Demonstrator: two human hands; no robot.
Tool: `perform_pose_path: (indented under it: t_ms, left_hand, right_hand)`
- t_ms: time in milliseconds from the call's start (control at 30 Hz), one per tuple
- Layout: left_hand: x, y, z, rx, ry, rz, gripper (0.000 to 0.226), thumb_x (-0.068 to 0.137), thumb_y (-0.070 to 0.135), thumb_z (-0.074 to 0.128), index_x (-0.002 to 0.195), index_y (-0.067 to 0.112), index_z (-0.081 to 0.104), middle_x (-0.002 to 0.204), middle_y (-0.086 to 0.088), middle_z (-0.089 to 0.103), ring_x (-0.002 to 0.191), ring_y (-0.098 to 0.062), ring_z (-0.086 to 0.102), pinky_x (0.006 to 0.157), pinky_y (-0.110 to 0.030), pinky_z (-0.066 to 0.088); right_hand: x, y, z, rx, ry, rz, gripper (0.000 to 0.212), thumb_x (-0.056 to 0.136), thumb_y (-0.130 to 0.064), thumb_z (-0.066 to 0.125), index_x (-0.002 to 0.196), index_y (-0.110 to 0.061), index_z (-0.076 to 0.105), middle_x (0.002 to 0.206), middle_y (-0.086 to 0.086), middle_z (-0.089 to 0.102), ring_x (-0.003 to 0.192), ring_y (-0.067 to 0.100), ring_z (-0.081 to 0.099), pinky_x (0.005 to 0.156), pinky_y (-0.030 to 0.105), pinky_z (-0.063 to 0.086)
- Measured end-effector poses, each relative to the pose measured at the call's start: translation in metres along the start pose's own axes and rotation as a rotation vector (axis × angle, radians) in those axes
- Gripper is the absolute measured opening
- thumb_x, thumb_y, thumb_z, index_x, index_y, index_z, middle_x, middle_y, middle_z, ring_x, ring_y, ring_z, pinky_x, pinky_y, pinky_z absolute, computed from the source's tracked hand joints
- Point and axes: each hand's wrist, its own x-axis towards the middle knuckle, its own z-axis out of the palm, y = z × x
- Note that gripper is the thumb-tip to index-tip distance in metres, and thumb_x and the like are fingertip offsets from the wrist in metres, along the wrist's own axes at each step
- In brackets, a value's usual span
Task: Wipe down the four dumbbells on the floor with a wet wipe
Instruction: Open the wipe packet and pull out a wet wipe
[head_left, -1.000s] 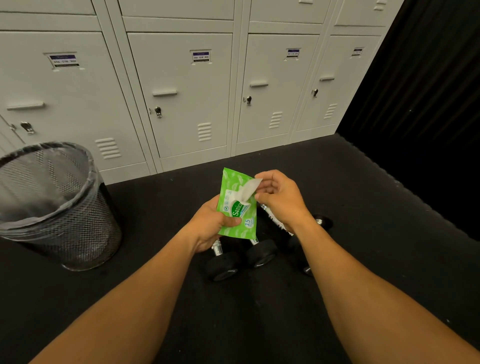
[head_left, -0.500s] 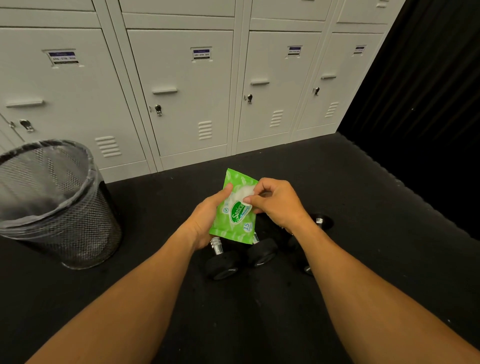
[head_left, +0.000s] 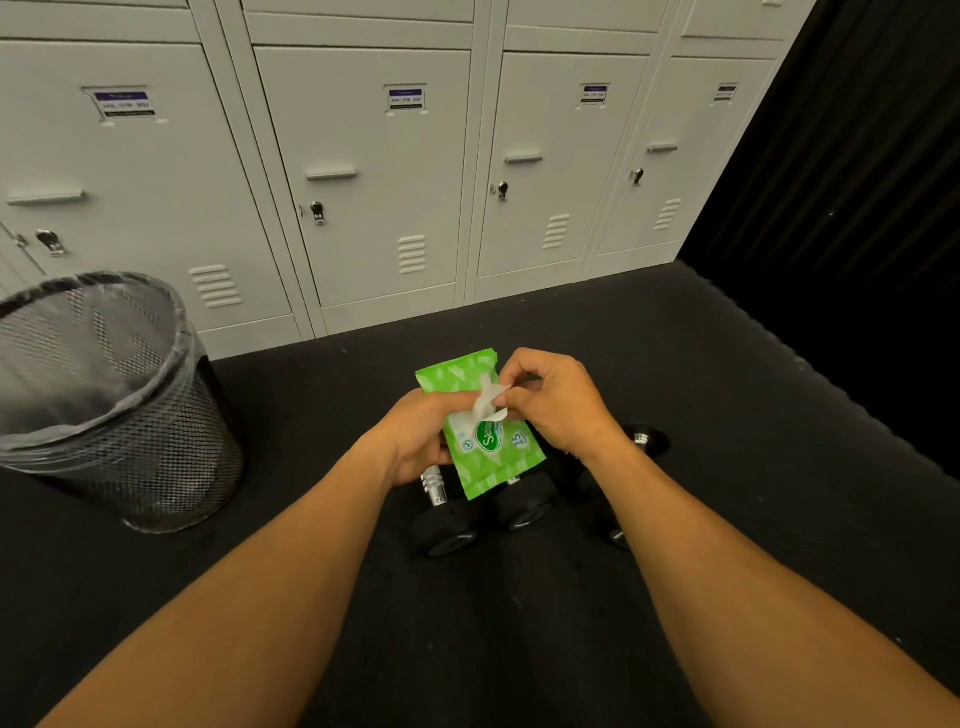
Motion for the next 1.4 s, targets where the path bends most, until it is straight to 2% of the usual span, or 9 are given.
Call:
perform_pose_path:
  t_ms: [167, 333, 567, 667, 833, 933, 1133, 1300, 1400]
  left_hand:
    - [0.002, -0.001, -0.003, -0.027, -0.001, 0.017, 0.032, 0.089, 0.005, 0.072, 0.121, 0.009, 0.069, 0.114, -0.012, 0.076, 0.104, -0.030, 0.074, 0.087, -0.047, 0.060]
    - [0.006, 0.001, -0.001, -0.046, 0.020, 0.046, 0.035, 0.089, -0.011, 0.065, 0.121, 0.005, 0.067, 0.113, -0.014, 0.075, 0.102, -0.032, 0.074, 0.085, -0.048, 0.061]
    - [0.009, 0.003, -0.001, -0.016, 0.016, 0.047, 0.042, 0.083, -0.015, 0.069, 0.122, 0.002, 0.067, 0.115, -0.015, 0.075, 0.104, -0.032, 0.073, 0.091, -0.050, 0.059]
    - [0.009, 0.003, -0.001, 0.021, 0.008, 0.045, 0.041, 0.082, -0.010, 0.074, 0.121, 0.004, 0.069, 0.114, -0.015, 0.075, 0.103, -0.031, 0.074, 0.088, -0.048, 0.060]
    - [0.008, 0.001, 0.002, 0.028, -0.010, 0.050, 0.038, 0.081, 0.016, 0.082, 0.118, 0.011, 0.071, 0.111, -0.010, 0.077, 0.102, -0.027, 0.074, 0.085, -0.046, 0.060]
    - [0.009, -0.002, 0.003, 0.029, -0.009, 0.048, 0.038, 0.083, 0.016, 0.082, 0.118, 0.011, 0.071, 0.112, -0.010, 0.076, 0.104, -0.028, 0.074, 0.089, -0.049, 0.059]
    - [0.013, -0.009, 0.001, 0.037, 0.057, 0.027, 0.033, 0.088, -0.002, 0.072, 0.119, 0.007, 0.070, 0.112, -0.012, 0.076, 0.103, -0.032, 0.074, 0.093, -0.053, 0.058]
    - [0.014, -0.011, 0.003, 0.006, 0.082, 0.048, 0.036, 0.087, -0.010, 0.065, 0.119, 0.007, 0.069, 0.114, -0.013, 0.075, 0.100, -0.030, 0.074, 0.088, -0.047, 0.060]
    - [0.013, -0.009, 0.004, -0.004, 0.097, 0.059, 0.035, 0.088, -0.011, 0.066, 0.117, 0.007, 0.069, 0.115, -0.013, 0.075, 0.099, -0.029, 0.075, 0.086, -0.045, 0.061]
  right_hand:
    - [-0.003, 0.004, -0.002, 0.129, 0.066, 0.023, 0.014, 0.086, 0.010, 0.066, 0.078, -0.001, 0.064, 0.079, 0.013, 0.066, 0.083, 0.031, 0.074, 0.071, 0.040, 0.063]
    - [-0.005, 0.003, -0.003, 0.210, 0.101, 0.047, 0.013, 0.089, 0.011, 0.062, 0.083, 0.000, 0.064, 0.078, 0.006, 0.065, 0.080, 0.018, 0.073, 0.071, 0.037, 0.063]
    - [-0.006, 0.010, -0.001, 0.336, 0.161, 0.072, 0.016, 0.088, 0.013, 0.062, 0.082, -0.002, 0.065, 0.077, 0.003, 0.068, 0.081, 0.019, 0.073, 0.065, 0.031, 0.060]
    - [-0.004, 0.016, 0.000, 0.274, 0.161, 0.075, 0.022, 0.089, 0.009, 0.063, 0.079, -0.010, 0.067, 0.078, 0.003, 0.068, 0.077, 0.018, 0.070, 0.065, 0.035, 0.059]
    - [0.000, 0.018, -0.001, 0.018, 0.086, 0.007, 0.020, 0.087, 0.003, 0.065, 0.080, -0.014, 0.071, 0.082, 0.006, 0.071, 0.075, 0.017, 0.066, 0.070, 0.040, 0.058]
    - [0.001, 0.017, -0.002, -0.053, 0.065, 0.011, 0.022, 0.085, 0.003, 0.065, 0.078, -0.017, 0.070, 0.082, 0.006, 0.071, 0.074, 0.017, 0.065, 0.072, 0.044, 0.058]
    - [-0.004, 0.015, -0.004, 0.133, 0.057, 0.070, 0.014, 0.086, 0.005, 0.068, 0.081, -0.007, 0.067, 0.083, 0.014, 0.067, 0.078, 0.023, 0.069, 0.066, 0.041, 0.061]
    - [-0.011, 0.011, -0.007, 0.305, 0.089, 0.096, 0.010, 0.091, 0.005, 0.064, 0.085, -0.003, 0.062, 0.077, 0.000, 0.066, 0.081, 0.019, 0.071, 0.071, 0.046, 0.063]
    - [-0.013, 0.011, -0.006, 0.377, 0.121, 0.100, 0.012, 0.093, 0.005, 0.061, 0.085, -0.005, 0.062, 0.078, -0.002, 0.067, 0.082, 0.016, 0.069, 0.069, 0.043, 0.063]
